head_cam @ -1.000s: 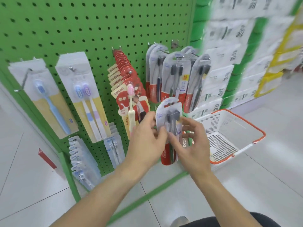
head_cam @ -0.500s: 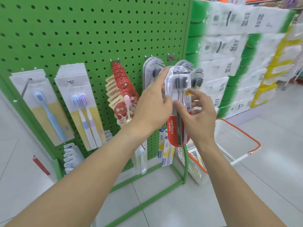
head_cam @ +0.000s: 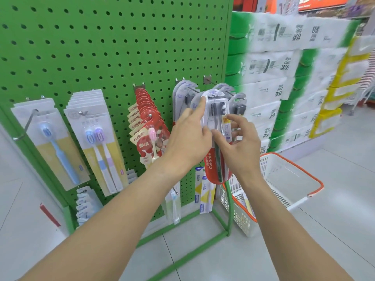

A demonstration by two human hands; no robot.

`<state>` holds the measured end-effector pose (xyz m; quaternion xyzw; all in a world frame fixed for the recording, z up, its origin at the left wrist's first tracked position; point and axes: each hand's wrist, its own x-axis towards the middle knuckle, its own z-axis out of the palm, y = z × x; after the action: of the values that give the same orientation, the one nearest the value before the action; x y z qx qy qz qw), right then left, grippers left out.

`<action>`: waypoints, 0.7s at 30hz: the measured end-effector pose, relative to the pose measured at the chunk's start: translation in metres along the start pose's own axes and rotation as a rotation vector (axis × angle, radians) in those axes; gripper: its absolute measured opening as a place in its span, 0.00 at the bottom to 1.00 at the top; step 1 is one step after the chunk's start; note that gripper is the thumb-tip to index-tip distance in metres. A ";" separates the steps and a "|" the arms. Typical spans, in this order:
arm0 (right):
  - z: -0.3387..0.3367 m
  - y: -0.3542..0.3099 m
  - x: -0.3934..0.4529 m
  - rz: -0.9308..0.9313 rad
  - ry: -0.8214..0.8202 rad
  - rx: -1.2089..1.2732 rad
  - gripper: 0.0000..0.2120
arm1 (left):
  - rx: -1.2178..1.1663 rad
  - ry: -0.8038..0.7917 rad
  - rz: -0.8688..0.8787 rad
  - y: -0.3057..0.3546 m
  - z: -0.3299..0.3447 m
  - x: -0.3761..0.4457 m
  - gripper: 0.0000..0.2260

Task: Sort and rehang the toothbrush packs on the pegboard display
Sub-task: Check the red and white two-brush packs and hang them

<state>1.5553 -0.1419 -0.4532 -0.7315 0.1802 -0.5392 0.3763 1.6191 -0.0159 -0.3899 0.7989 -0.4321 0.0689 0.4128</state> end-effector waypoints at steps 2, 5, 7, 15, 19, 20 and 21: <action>0.001 0.000 0.002 -0.006 -0.017 -0.025 0.19 | 0.008 -0.009 -0.026 0.000 0.001 0.000 0.31; 0.002 0.002 0.003 -0.002 -0.069 -0.057 0.19 | 0.039 -0.021 -0.051 -0.001 0.001 0.002 0.31; 0.003 0.002 0.004 -0.003 -0.082 -0.087 0.19 | 0.071 -0.020 -0.047 -0.002 0.000 0.004 0.32; 0.011 -0.027 0.045 -0.193 -0.011 -0.076 0.11 | 0.199 -0.032 0.025 -0.005 -0.004 0.010 0.32; 0.021 -0.037 0.074 -0.233 -0.152 -0.154 0.04 | 0.123 -0.007 -0.004 -0.006 -0.002 0.019 0.31; 0.022 -0.038 0.079 -0.230 -0.177 -0.172 0.03 | 0.101 -0.016 -0.017 -0.005 -0.002 0.021 0.31; 0.022 -0.039 0.081 -0.227 -0.192 -0.184 0.03 | 0.085 -0.018 -0.026 -0.005 -0.003 0.024 0.30</action>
<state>1.5989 -0.1634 -0.3741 -0.8267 0.1083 -0.4871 0.2599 1.6384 -0.0271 -0.3797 0.8218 -0.4221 0.0745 0.3754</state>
